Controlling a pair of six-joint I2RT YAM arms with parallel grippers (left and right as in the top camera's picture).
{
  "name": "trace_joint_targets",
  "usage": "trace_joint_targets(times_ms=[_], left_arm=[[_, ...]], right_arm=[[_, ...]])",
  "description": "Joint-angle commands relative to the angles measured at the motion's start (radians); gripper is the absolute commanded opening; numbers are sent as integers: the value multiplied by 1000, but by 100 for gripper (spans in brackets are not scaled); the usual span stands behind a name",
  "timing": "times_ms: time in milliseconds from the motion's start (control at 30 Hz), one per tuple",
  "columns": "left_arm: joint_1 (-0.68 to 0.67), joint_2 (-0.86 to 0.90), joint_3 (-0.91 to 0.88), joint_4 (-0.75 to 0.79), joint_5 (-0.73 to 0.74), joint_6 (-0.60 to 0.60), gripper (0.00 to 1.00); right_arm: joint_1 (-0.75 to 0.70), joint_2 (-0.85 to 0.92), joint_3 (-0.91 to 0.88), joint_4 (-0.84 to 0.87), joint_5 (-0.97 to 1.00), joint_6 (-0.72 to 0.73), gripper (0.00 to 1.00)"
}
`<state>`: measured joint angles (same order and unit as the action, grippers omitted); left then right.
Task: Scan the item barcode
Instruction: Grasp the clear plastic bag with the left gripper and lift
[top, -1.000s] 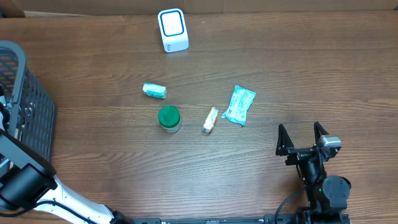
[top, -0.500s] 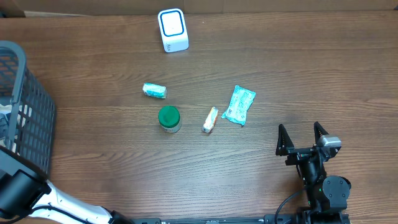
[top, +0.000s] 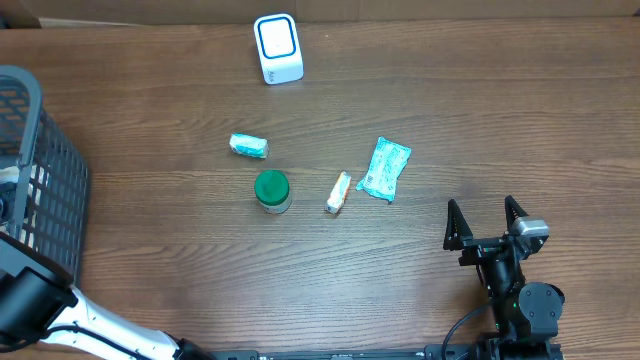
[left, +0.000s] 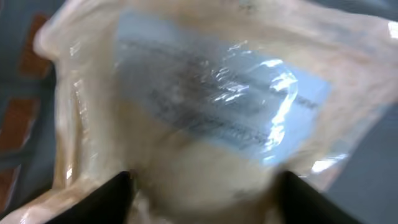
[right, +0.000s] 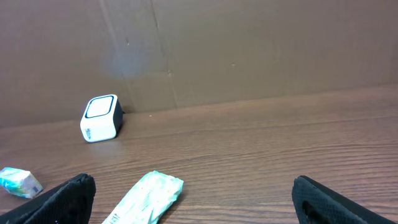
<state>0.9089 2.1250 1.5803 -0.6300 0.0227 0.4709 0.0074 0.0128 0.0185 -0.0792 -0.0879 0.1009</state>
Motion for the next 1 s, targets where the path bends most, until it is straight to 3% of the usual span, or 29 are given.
trace_joint_targets(times_ms=[0, 67, 167, 267, 500, 967], left_arm=[[-11, 83, -31, -11, -22, 20, 37], [-12, 83, -31, -12, -22, 19, 27], [-14, 83, -31, -13, -22, 19, 20], [-14, 83, -31, -21, -22, 19, 4], [-16, 81, -22, -74, -23, 1, 4], [-22, -81, 135, -200, -22, -215, 4]], right_arm=[[5, -10, -11, 3, 8, -1, 100], [5, -10, -11, 3, 9, -1, 100], [5, -10, -11, 3, 9, -1, 100], [5, -10, -11, 3, 9, -1, 100], [5, -10, -11, 3, 9, -1, 100], [5, -10, -11, 3, 9, -1, 100]])
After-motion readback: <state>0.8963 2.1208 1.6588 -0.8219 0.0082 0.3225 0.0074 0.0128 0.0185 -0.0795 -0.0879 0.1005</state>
